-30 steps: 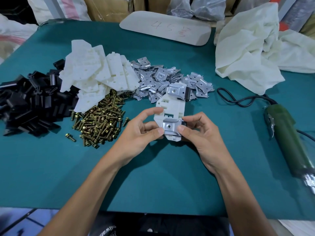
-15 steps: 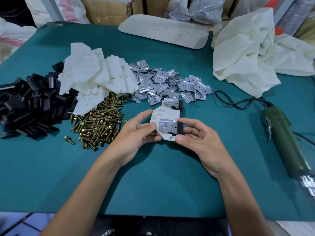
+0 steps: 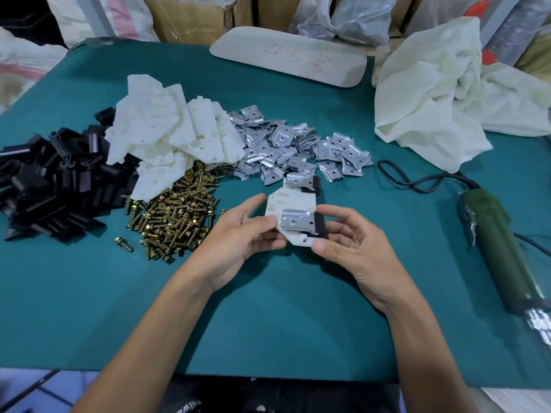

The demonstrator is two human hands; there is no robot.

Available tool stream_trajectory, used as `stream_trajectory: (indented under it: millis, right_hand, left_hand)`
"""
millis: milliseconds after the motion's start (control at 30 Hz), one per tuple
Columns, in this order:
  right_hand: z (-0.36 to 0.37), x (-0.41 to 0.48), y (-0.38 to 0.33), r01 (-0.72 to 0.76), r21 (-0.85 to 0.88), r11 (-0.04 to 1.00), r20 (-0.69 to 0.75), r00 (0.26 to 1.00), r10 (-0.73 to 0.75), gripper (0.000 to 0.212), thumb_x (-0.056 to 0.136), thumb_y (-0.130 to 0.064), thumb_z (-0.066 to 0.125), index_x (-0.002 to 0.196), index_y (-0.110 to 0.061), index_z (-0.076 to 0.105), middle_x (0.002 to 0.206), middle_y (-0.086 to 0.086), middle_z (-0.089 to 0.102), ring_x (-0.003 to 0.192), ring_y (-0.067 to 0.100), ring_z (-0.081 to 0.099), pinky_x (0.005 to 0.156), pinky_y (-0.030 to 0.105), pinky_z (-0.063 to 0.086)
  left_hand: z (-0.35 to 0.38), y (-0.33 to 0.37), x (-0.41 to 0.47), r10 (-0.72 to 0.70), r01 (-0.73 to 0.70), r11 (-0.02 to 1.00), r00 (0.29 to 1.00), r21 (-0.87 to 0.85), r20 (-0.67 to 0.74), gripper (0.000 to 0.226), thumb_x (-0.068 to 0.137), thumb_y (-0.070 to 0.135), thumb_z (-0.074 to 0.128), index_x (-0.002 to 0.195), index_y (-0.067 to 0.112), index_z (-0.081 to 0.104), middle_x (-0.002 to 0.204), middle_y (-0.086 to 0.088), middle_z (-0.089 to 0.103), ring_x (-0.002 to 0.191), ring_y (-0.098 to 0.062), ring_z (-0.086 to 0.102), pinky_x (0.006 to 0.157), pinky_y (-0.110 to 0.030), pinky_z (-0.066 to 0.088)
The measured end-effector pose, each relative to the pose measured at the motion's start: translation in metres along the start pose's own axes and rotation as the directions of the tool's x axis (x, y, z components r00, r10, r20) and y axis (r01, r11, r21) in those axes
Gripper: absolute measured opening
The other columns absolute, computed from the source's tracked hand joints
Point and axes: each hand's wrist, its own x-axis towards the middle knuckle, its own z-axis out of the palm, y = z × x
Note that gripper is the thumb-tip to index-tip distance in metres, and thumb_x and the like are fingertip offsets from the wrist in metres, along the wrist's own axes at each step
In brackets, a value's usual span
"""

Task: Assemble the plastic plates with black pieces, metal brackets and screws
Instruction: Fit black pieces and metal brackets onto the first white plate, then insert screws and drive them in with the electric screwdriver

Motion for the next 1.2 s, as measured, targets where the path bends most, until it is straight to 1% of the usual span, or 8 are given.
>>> stream_trajectory:
  millis: [100,200,467,567,767,867,1033,1200]
  right_hand:
    - [0.003,-0.006,0.000,0.091,-0.365,0.926,-0.039,0.993,-0.113,0.089,0.057,-0.037,0.094,0.136,-0.045,0.053,0.133,-0.010,0.051,0.117,0.000,0.053,0.094,0.015,0.046]
    - [0.012,-0.015,0.002,0.238,-0.802,0.548,0.103,0.959,-0.266,0.087,0.064,-0.055,0.078,0.144,-0.046,0.043,0.145,-0.016,0.032,0.137,0.003,0.029,0.110,0.014,0.022]
    - [0.007,-0.024,0.000,0.119,-0.983,0.141,0.024,0.842,-0.540,0.023,0.082,-0.028,0.081,0.104,-0.023,0.074,0.102,0.000,0.066,0.096,0.033,0.054,0.084,0.040,0.028]
    - [-0.004,-0.025,-0.017,0.206,-0.952,0.228,0.041,0.821,-0.569,0.010,0.086,-0.042,0.071,0.092,-0.034,0.072,0.087,-0.014,0.063,0.088,0.024,0.050,0.080,0.037,0.027]
    - [-0.019,0.008,-0.045,0.162,-0.499,0.852,0.226,0.973,-0.053,0.029,0.084,-0.036,0.081,0.069,-0.020,0.063,0.059,-0.012,0.056,0.055,0.004,0.047,0.053,0.017,0.038]
    - [-0.019,0.032,-0.046,0.065,-0.562,0.824,0.220,0.973,0.073,0.018,0.080,-0.034,0.083,0.094,-0.023,0.078,0.086,-0.010,0.076,0.075,0.005,0.065,0.073,0.018,0.049]
    - [-0.011,0.056,-0.039,0.112,-0.858,0.502,0.074,0.993,-0.095,0.041,0.088,-0.043,0.077,0.126,-0.030,0.070,0.125,-0.006,0.061,0.128,0.020,0.047,0.109,0.031,0.036]
    - [0.025,0.034,-0.029,0.281,-0.574,0.769,0.128,0.958,-0.255,0.009,0.091,-0.042,0.070,0.095,-0.035,0.073,0.088,-0.012,0.074,0.082,0.004,0.065,0.079,0.025,0.050]
  left_hand:
    - [0.002,0.006,-0.001,-0.053,0.051,0.998,0.998,0.048,0.027,0.037,0.100,0.004,0.054,0.137,0.007,0.053,0.113,-0.018,0.073,0.086,-0.018,0.070,0.075,-0.025,0.059]
    - [0.017,0.005,-0.005,-0.135,0.136,0.990,0.990,0.021,-0.030,0.034,0.096,0.001,0.059,0.128,0.008,0.052,0.097,-0.016,0.075,0.076,-0.022,0.070,0.067,-0.028,0.060]
    - [0.038,-0.004,-0.034,-0.006,-0.010,0.874,1.000,0.486,0.031,0.021,0.101,0.024,0.056,0.090,0.024,0.073,0.072,0.006,0.070,0.064,-0.007,0.058,0.061,-0.019,0.048]
    - [0.022,0.000,-0.038,0.192,-0.116,0.657,0.981,0.745,-0.017,0.015,0.097,0.033,0.060,0.089,0.030,0.072,0.080,0.014,0.072,0.075,-0.005,0.064,0.073,-0.025,0.049]
    - [-0.033,0.019,-0.024,0.588,0.061,0.047,0.805,0.997,-0.077,0.011,0.094,0.025,0.065,0.101,0.019,0.072,0.097,-0.004,0.064,0.095,-0.028,0.053,0.089,-0.037,0.041]
    - [-0.046,0.020,-0.015,0.588,0.148,-0.123,0.807,0.981,-0.048,0.021,0.096,0.029,0.064,0.111,0.019,0.075,0.105,-0.009,0.059,0.100,-0.033,0.048,0.095,-0.039,0.036]
    - [-0.041,0.020,-0.011,0.571,0.118,-0.144,0.820,0.983,-0.015,0.019,0.096,0.030,0.065,0.107,0.019,0.075,0.107,-0.004,0.059,0.100,-0.031,0.045,0.092,-0.041,0.036]
    - [0.002,0.020,-0.023,0.600,-0.186,0.240,0.800,0.953,0.005,0.009,0.095,0.033,0.066,0.101,0.027,0.063,0.086,0.015,0.066,0.083,-0.011,0.057,0.083,-0.035,0.043]
